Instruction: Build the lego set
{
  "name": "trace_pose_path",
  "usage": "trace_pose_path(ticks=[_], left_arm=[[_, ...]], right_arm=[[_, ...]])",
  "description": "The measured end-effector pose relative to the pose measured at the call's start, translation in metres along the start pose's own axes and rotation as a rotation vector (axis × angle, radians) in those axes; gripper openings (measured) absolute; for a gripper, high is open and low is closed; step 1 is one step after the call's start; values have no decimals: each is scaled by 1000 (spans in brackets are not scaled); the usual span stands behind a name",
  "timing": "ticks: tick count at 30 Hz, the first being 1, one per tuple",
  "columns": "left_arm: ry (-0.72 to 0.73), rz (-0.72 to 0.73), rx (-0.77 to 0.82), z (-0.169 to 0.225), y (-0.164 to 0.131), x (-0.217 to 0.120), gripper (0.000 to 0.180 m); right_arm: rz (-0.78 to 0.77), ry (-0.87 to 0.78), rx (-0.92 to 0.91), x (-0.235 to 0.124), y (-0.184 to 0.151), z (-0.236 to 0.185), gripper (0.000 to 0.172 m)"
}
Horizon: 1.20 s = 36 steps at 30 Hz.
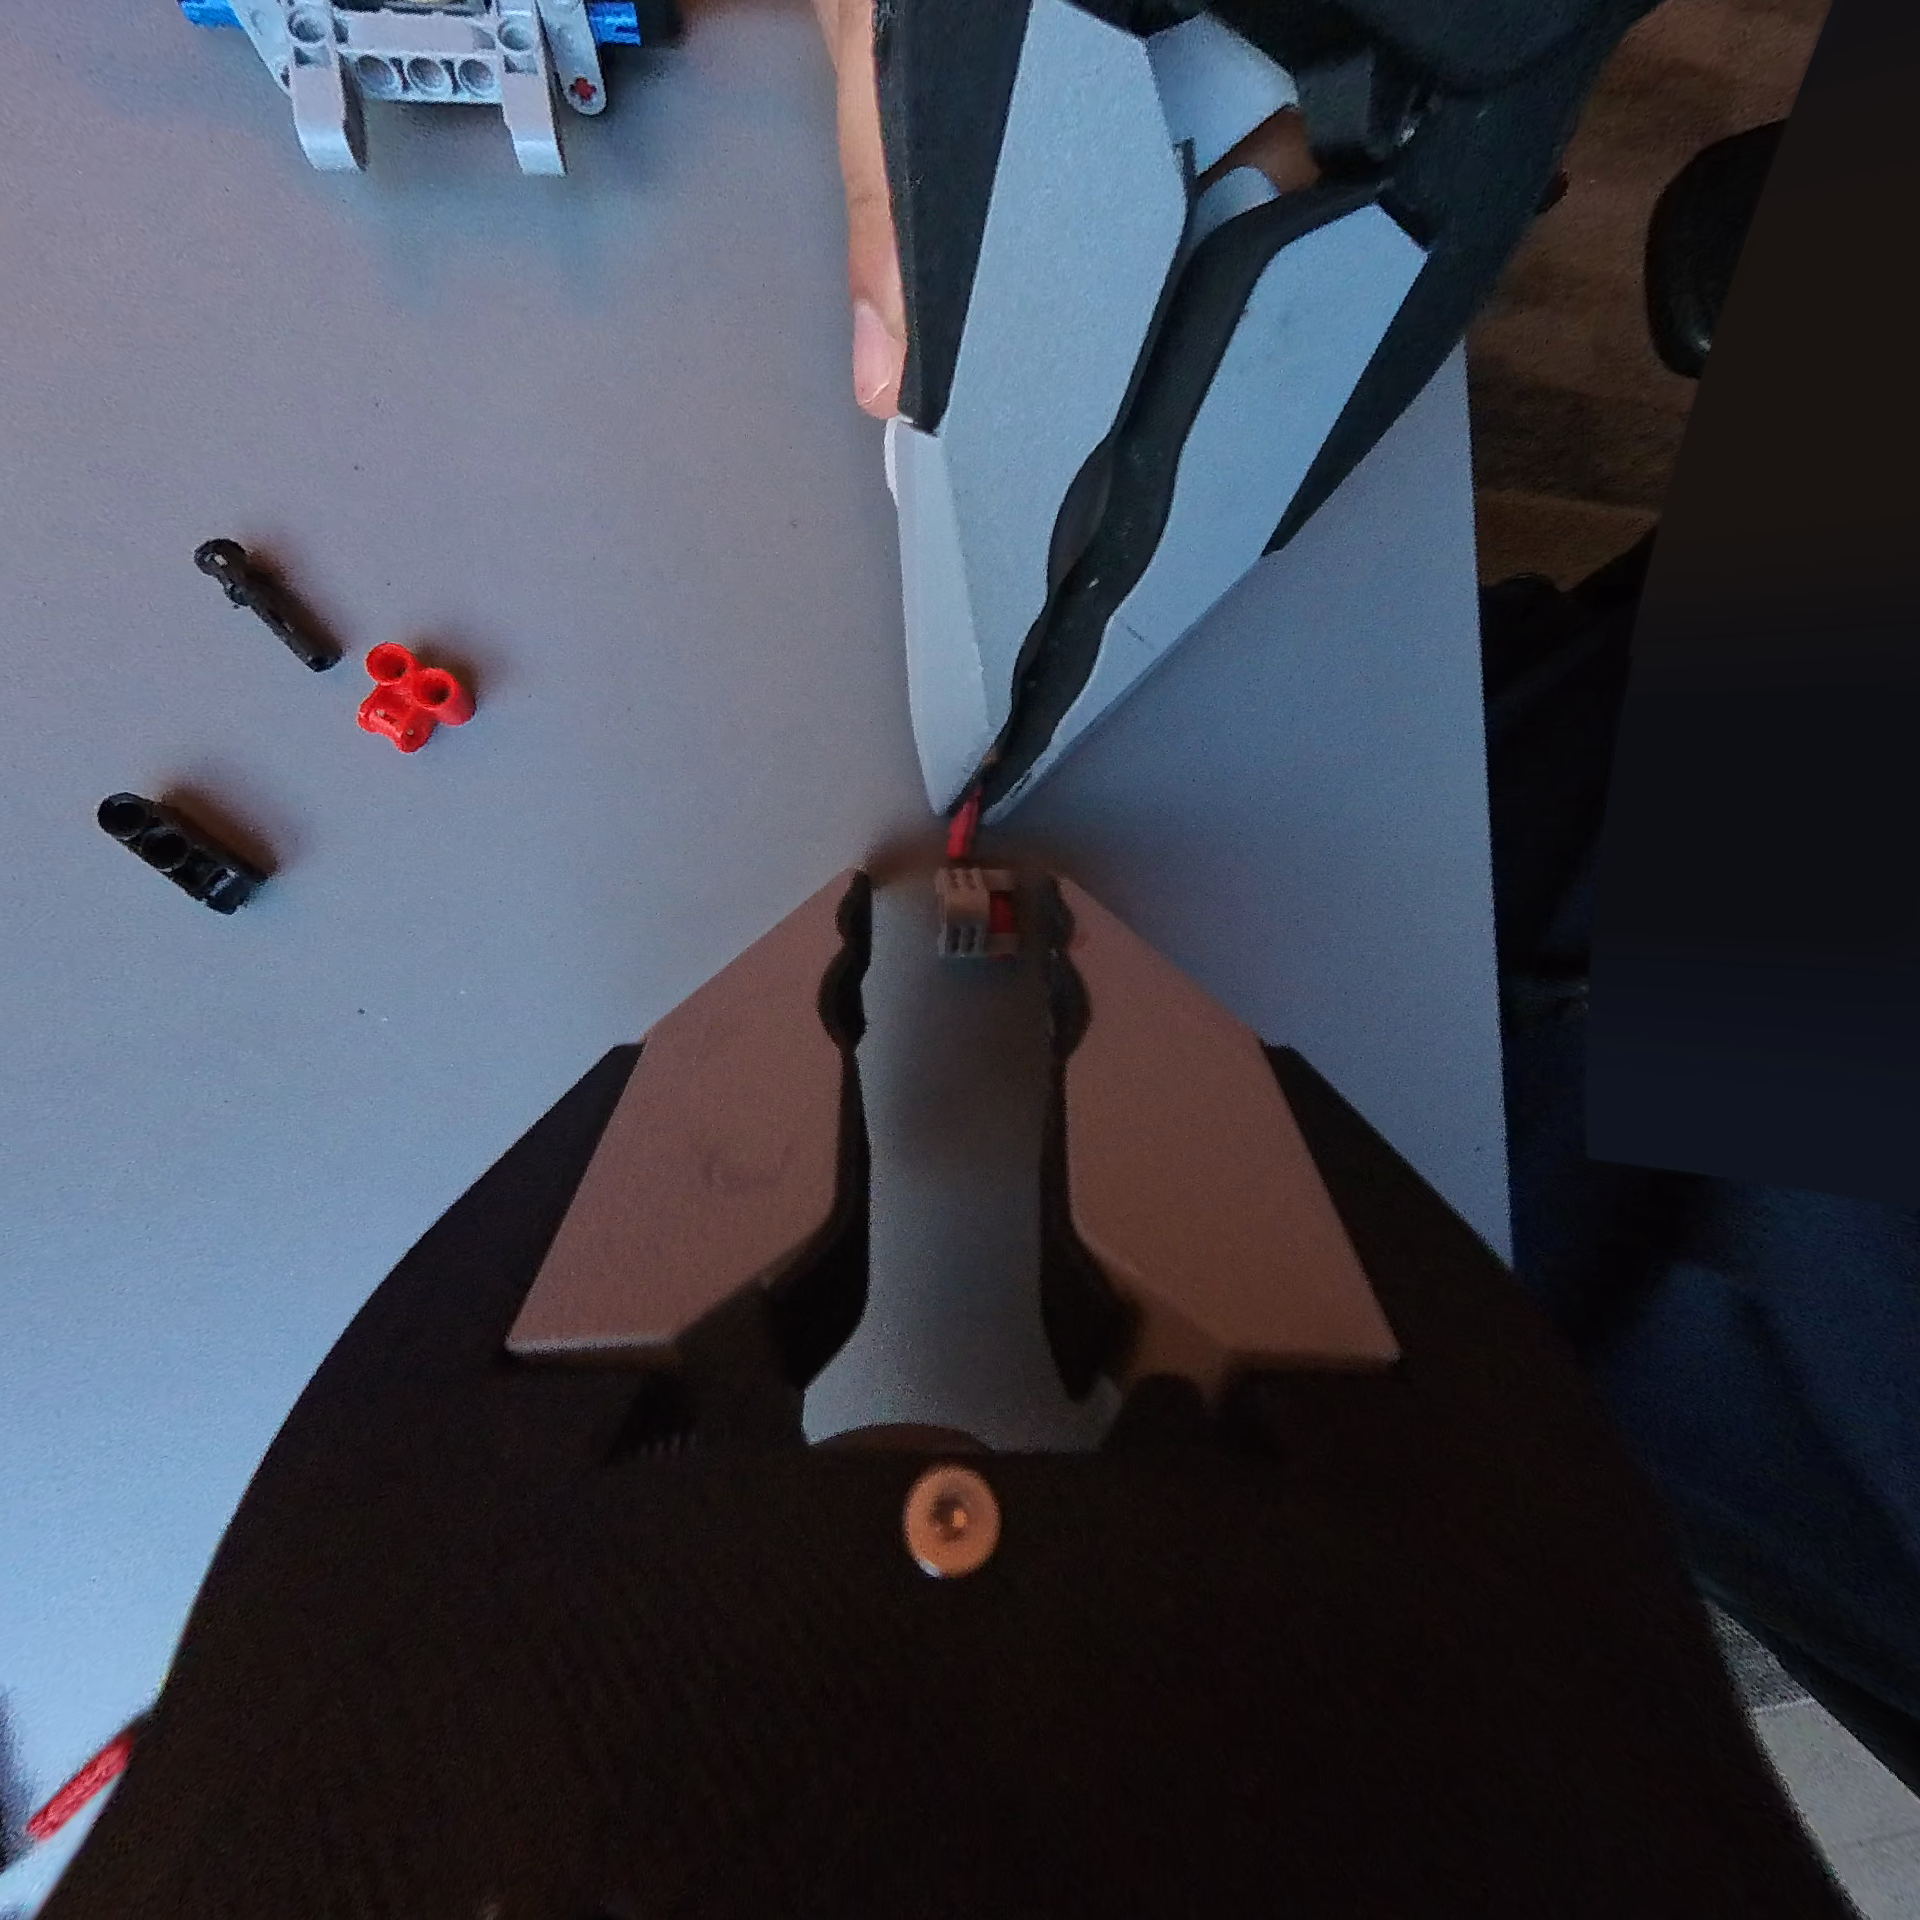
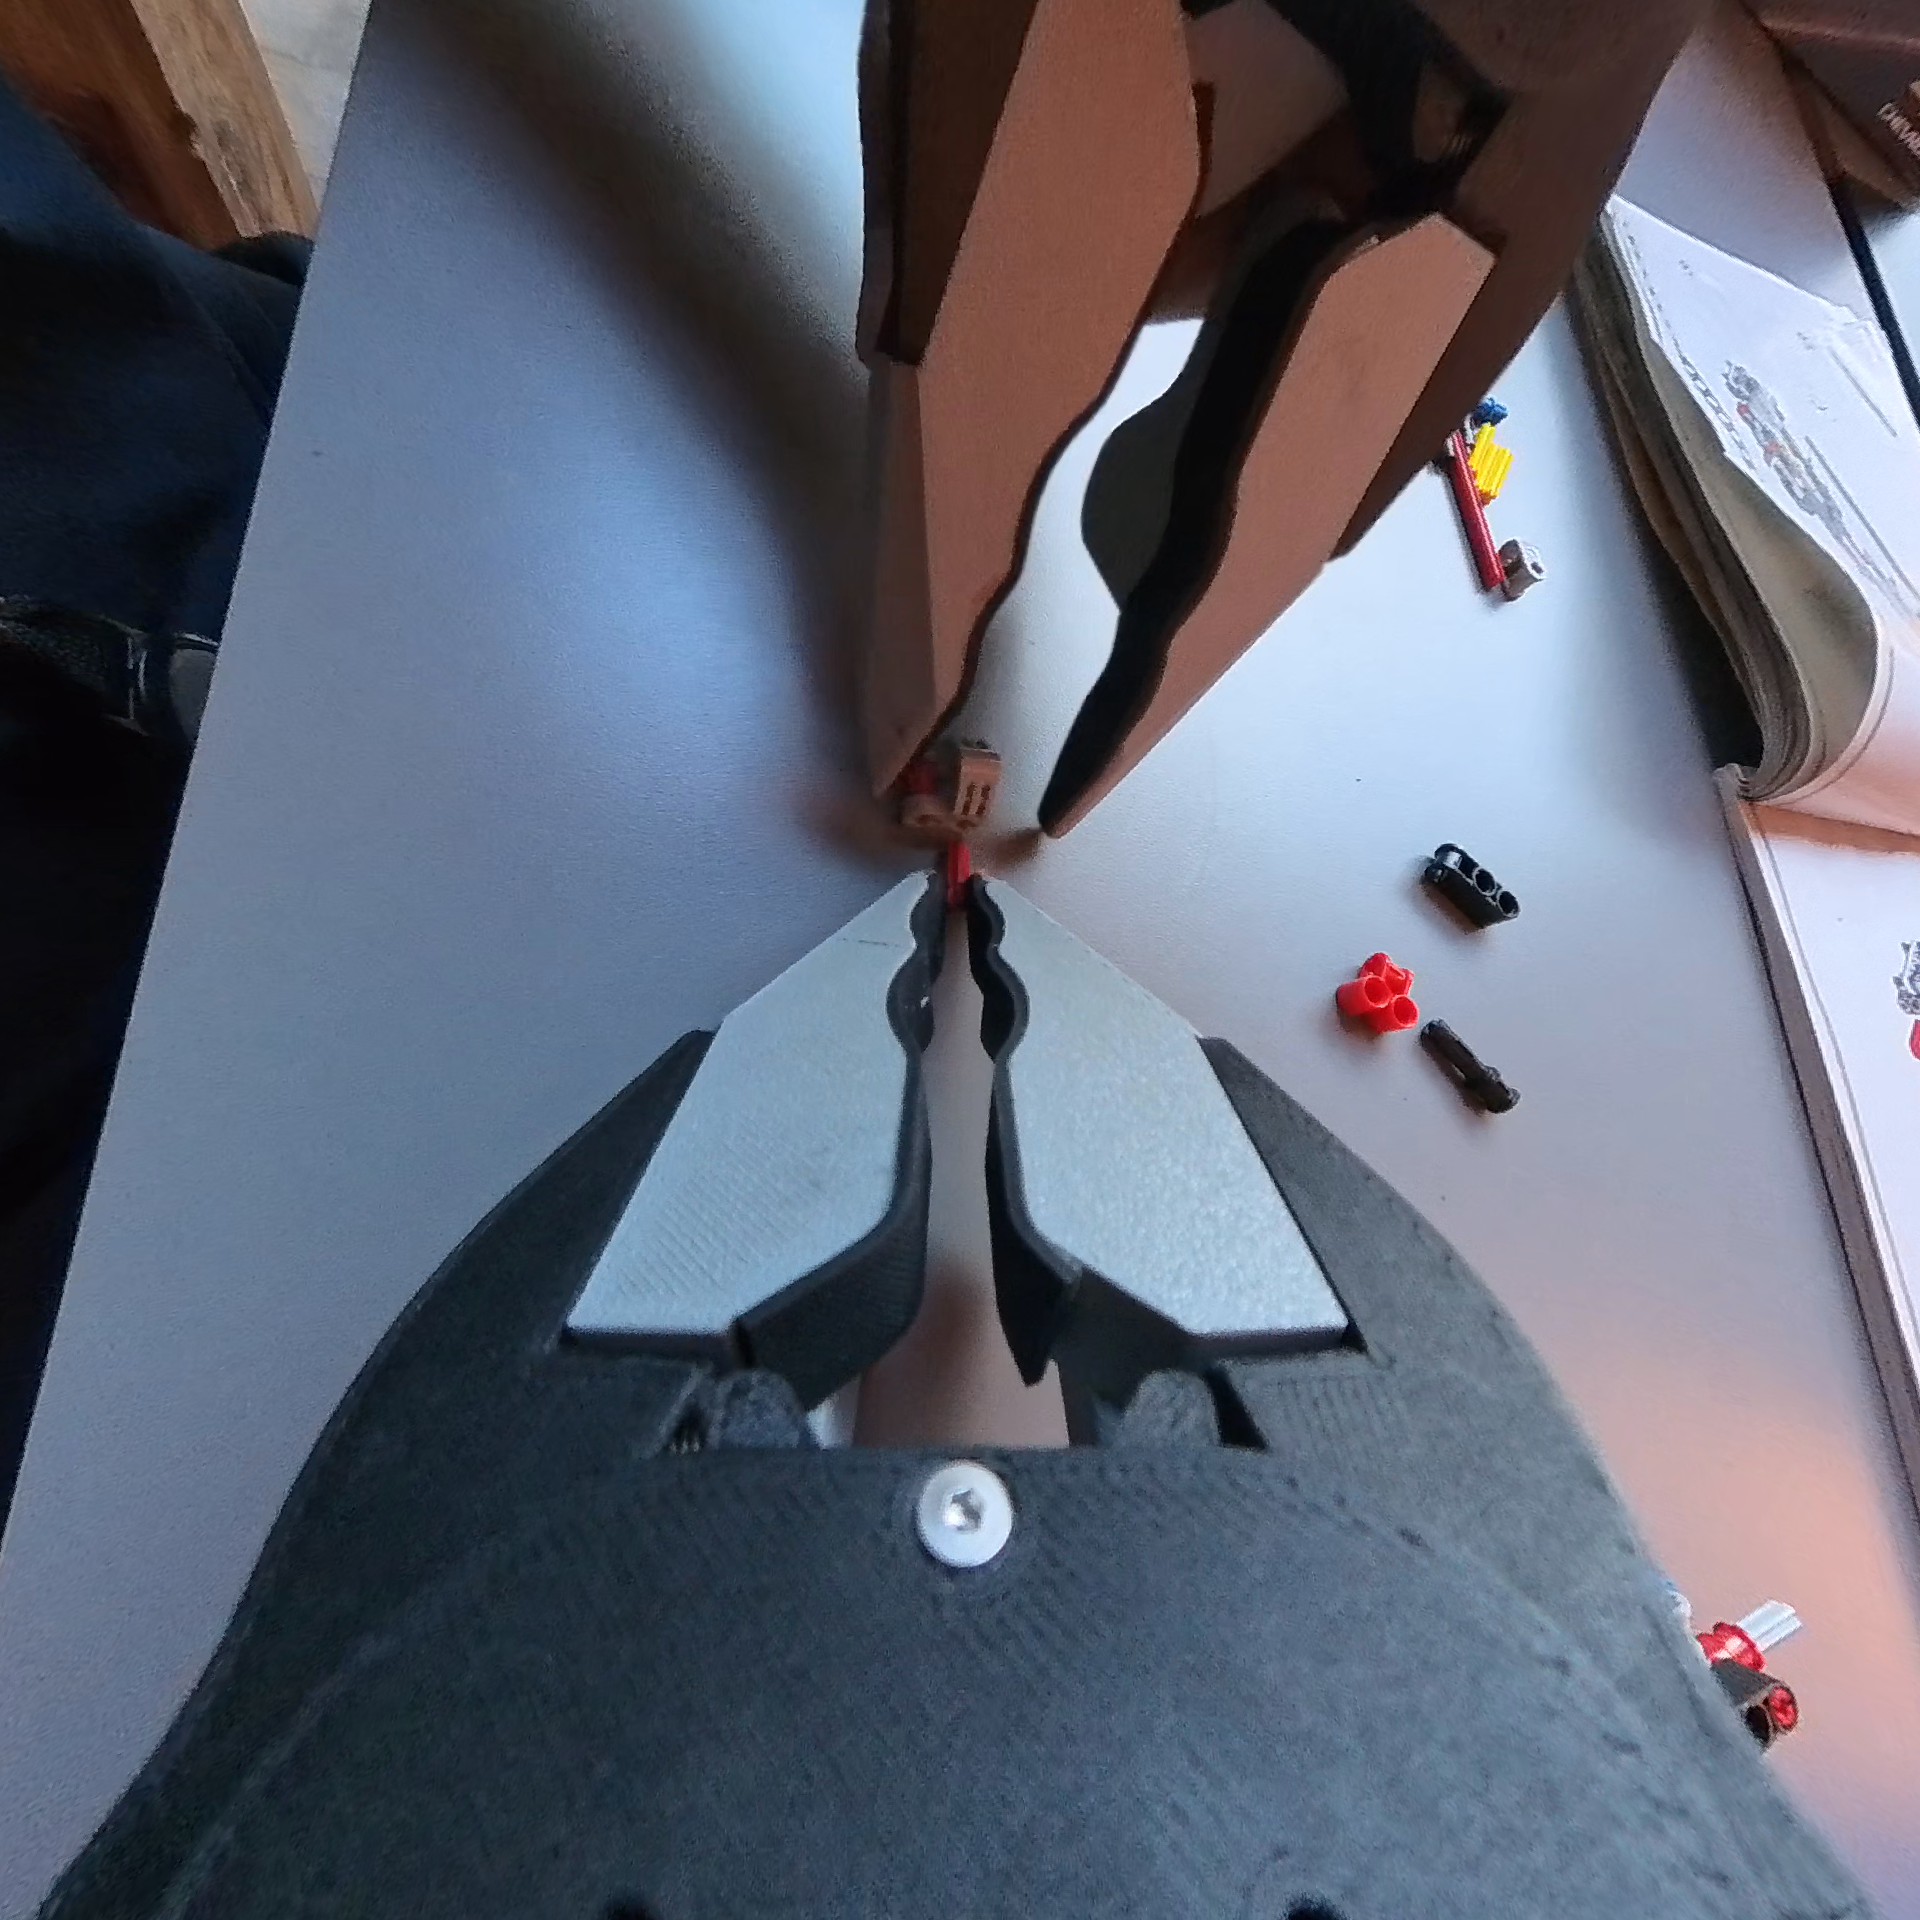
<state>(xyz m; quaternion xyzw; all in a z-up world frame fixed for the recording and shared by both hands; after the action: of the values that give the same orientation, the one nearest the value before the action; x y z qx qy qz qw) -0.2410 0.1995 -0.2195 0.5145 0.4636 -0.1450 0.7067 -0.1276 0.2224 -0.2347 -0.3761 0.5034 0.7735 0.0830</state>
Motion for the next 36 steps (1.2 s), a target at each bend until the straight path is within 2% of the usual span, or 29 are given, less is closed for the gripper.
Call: trace_pose_path(ticks=[3,7,14,19,26,31,36], left_arm=[[9,-18,19,6,2,0,29],[60,-30,73,6,2,3,14],[-21,1,74,10,0,3,13],[-93,55,51,7,-3,4,13],[-86,131,67,12,-7,6,12],[-102,182,125,35,-6,8,12],[-167,246,187,65,13,15,12]], right_arm=[[1,5,3,0,0,0,0],[2,6,-6,0,0,-1,0],[-2,-14,-47,-1,0,-6,1],[45,31,-56,-4,3,-9,0],[49,23,-80,-6,4,-14,0],[30,-1,-63,-16,2,-40,0],[46,-85,54,-37,3,-79,0]])
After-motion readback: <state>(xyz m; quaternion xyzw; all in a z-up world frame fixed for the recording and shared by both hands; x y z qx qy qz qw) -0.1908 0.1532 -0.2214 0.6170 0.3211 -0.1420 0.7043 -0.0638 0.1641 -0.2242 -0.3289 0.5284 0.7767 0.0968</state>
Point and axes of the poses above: each gripper's, where its closed fingertips meet, x out along the fingers, y out of its top, z = x × y across the jaws, the point moved 8 cm from there along -x, back along the fingers, and after that the axes turned 9 degrees about y, right-handed, at the moved point
